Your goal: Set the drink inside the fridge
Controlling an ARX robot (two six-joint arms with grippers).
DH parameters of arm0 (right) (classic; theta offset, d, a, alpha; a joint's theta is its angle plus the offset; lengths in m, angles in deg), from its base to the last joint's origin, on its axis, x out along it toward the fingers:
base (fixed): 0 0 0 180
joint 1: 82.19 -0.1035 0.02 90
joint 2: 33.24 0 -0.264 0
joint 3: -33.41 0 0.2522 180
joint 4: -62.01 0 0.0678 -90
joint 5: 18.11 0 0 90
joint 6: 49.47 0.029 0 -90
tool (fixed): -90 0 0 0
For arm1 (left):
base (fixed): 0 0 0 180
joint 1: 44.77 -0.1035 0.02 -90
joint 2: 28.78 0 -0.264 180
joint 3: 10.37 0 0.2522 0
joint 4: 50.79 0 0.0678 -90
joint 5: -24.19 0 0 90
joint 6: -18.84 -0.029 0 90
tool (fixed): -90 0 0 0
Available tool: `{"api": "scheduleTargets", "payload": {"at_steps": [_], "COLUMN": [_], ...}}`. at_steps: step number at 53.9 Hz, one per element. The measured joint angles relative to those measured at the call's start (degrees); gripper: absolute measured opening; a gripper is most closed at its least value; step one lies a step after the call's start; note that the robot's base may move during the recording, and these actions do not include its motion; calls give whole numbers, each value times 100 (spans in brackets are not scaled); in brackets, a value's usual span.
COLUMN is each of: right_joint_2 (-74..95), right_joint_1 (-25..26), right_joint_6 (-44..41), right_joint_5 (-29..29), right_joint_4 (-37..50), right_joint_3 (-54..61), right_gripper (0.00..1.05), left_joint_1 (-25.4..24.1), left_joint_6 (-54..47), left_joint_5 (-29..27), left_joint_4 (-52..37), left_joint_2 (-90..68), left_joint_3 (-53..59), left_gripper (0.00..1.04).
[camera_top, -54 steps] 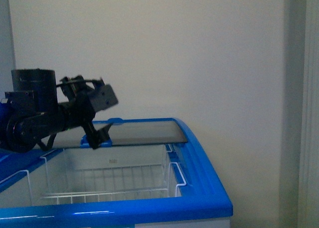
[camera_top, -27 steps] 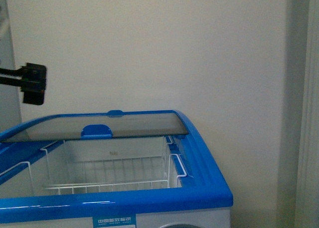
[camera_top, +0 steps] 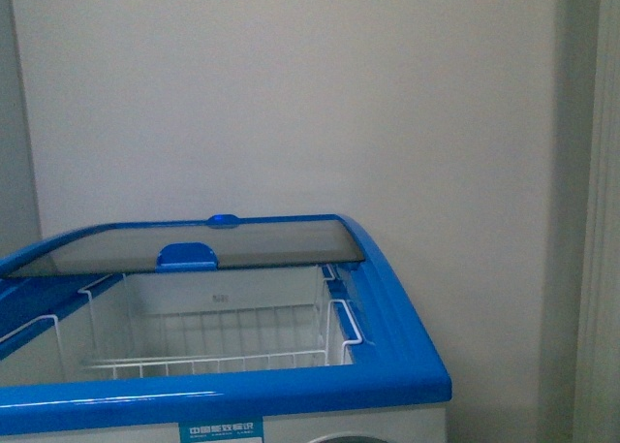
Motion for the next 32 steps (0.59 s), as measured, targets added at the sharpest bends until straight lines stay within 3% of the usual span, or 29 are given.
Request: {"api": "scheduleTargets", "payload": {"at_steps": [3,6,12,16,23,26,31,32], "right_joint_2": [0,55,326,640,1351,1910,3189,3449], "right_joint_1": [4,151,839,1134,1268,1244,1064,1025], "right_joint_6": [-2,61,155,114,-219,-509,-1578,-1818], "right_joint_5": [-44,354,2312,3318,4387,4758,4763,4723], "right_joint_4": [0,-354,-2184,-2916,-2848,-2618,-2225,-2184], "right_joint_3": [0,-101,-850,-1128,-1327,-1567,-2273,-2426], "right_gripper": [42,42,42,42,41,41,41,41], "left_joint_1": [-120,-232,-592,-826,-1200,-1456,-1825,-1891], "left_joint_6": [-70,-83,-116,-133,-142,-144,-133,-153], "left_joint_5": [-155,-101,330,557,883,1147,1506,1565], "left_joint_4": [-83,-92,-17,28,87,122,173,186], "left_joint_2": [503,640,890,999,1191,1305,1443,1467], "left_joint_3": [260,378,645,737,813,852,953,973], "left_gripper": [72,66,52,44,30,19,2,3]}}
